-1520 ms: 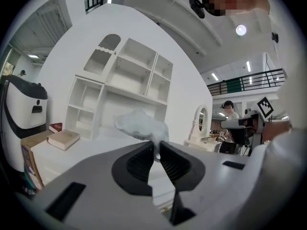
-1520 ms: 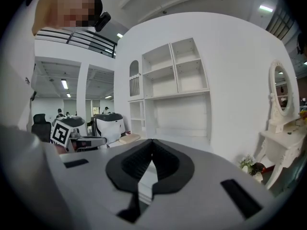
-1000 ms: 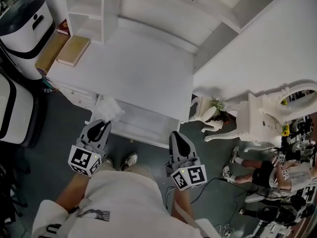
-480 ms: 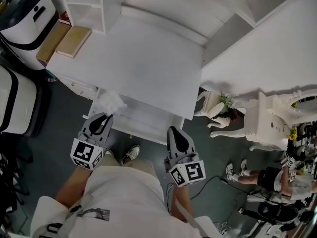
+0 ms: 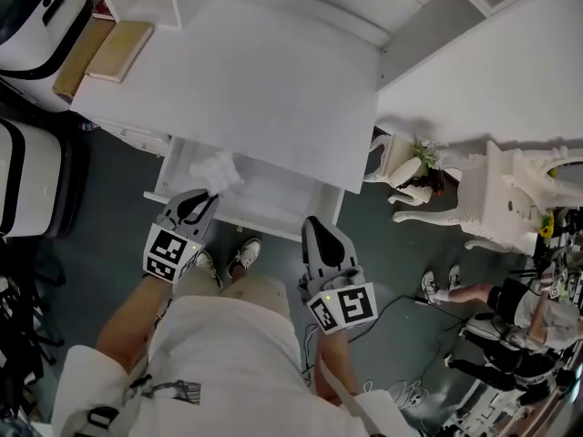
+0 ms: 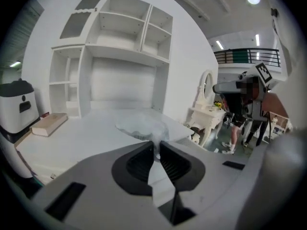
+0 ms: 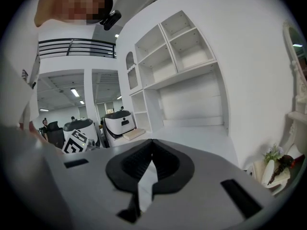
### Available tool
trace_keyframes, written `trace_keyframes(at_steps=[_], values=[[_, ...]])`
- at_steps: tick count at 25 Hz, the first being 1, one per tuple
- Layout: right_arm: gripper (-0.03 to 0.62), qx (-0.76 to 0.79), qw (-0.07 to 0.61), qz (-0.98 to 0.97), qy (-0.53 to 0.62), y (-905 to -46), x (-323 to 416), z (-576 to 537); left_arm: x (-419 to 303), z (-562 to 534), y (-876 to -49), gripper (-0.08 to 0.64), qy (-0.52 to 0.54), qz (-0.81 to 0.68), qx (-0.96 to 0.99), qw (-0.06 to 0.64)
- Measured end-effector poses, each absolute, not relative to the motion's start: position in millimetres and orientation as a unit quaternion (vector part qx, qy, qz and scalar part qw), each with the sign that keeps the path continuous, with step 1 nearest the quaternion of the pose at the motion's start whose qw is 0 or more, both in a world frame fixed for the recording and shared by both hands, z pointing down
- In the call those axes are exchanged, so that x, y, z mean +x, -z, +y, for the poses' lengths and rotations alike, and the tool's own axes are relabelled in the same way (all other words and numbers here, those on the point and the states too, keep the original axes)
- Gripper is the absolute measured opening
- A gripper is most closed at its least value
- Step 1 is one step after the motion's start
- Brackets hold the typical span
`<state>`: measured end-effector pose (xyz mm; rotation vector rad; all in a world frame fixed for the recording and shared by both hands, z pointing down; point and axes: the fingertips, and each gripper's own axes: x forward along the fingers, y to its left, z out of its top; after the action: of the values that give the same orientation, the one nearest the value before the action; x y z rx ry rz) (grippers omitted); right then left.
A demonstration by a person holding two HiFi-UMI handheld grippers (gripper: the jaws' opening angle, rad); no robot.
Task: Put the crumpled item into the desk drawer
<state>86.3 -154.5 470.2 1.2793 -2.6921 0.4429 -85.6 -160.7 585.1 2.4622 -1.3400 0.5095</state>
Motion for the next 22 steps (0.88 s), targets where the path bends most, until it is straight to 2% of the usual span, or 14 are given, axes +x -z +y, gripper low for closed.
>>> trace_keyframes(at_steps=[7, 22], values=[[0.009, 0.439, 0.069, -0.881, -0.159, -484.0, 94.0, -151.0, -73.8, -161.3, -639.6, 0.049, -0.240, -0.415, 0.858, 0.185], [0.009, 0.462, 0.073, -0.867, -0.171, -495.4, 107.8, -146.8, -59.1, -182.4, -713.9, 0.049, -0.375, -0.297, 0.858, 0.189]])
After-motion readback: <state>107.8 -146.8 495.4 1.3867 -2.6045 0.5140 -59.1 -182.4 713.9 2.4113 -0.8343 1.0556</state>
